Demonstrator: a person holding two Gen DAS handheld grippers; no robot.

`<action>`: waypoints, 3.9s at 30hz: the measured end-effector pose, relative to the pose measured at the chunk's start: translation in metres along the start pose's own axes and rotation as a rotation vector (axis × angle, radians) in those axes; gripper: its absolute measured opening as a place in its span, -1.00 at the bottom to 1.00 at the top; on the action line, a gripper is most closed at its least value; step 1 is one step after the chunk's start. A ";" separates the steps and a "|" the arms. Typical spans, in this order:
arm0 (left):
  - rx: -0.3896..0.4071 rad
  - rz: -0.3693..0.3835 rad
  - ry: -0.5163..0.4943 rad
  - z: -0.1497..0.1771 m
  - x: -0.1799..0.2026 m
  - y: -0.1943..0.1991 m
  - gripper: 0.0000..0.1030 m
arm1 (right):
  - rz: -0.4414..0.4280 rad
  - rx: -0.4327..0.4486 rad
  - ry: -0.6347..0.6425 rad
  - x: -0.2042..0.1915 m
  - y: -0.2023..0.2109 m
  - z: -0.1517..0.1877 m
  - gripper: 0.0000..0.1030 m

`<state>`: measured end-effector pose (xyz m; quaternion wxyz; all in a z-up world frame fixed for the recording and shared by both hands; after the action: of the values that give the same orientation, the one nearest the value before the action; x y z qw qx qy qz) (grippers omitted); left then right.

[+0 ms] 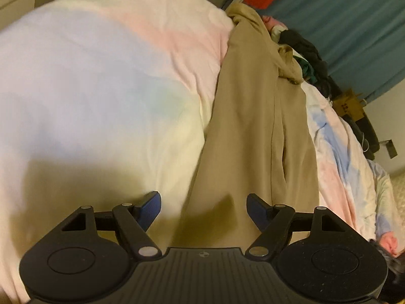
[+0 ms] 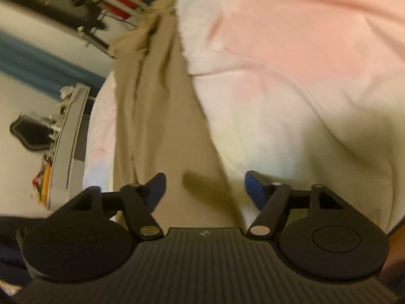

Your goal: Fold clothes

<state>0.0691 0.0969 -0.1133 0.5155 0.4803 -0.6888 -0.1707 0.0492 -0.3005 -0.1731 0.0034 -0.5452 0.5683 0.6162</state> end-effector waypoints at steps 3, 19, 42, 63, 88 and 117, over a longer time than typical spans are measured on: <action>-0.056 0.046 0.039 0.006 -0.001 0.000 0.41 | -0.025 -0.033 -0.063 0.010 0.000 0.002 0.22; -0.006 0.126 0.113 0.022 -0.005 0.037 -0.89 | 0.006 -0.162 0.077 -0.006 0.000 0.017 -0.73; 0.215 0.461 0.086 0.059 0.025 0.179 -0.91 | -0.254 0.144 0.284 -0.049 0.171 0.017 -0.81; 0.388 0.321 -0.061 -0.038 0.076 0.132 -0.90 | -0.221 0.301 0.251 -0.105 0.099 -0.087 -0.80; 0.298 0.016 -0.236 -0.165 0.044 -0.133 -0.88 | 0.105 0.295 0.497 -0.101 -0.126 -0.164 -0.78; 0.531 -0.019 -0.516 -0.026 0.120 0.015 0.65 | 0.014 0.587 0.632 -0.126 0.037 -0.050 0.63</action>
<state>0.0834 0.0098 -0.0261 0.1808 0.5447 -0.8120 -0.1063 0.1107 -0.2717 -0.0501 -0.0199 -0.6792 0.6963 0.2314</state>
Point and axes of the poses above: each gripper's, at about its wrist camera, not at the fingertips, and y roughly against the way its jaws point, x to its right, z to its underside, the point moved 1 cm from there along -y, roughly the way its jaws point, and after that the axes turned 3 degrees about z, right-handed, at the moved point
